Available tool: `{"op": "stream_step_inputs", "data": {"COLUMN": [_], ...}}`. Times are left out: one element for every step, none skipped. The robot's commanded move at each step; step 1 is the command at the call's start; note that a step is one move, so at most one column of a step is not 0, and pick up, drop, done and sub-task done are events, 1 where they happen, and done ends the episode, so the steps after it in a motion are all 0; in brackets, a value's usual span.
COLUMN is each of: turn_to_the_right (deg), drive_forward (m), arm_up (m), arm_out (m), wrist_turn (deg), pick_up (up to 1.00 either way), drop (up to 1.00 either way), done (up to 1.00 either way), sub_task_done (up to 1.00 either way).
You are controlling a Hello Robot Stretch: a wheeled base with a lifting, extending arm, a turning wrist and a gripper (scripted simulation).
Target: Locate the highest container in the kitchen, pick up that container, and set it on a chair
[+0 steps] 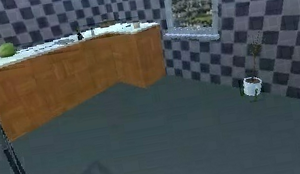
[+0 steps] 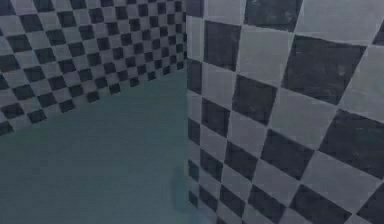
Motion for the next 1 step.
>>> {"op": "stream_step_inputs", "data": {"turn_to_the_right": [0.0], "drive_forward": [0.95], "arm_up": [0.0], "arm_out": [0.0], "wrist_turn": [0.0], "pick_up": [0.0], "drop": [0.0], "done": [0.0], "sub_task_done": [0.0]}}
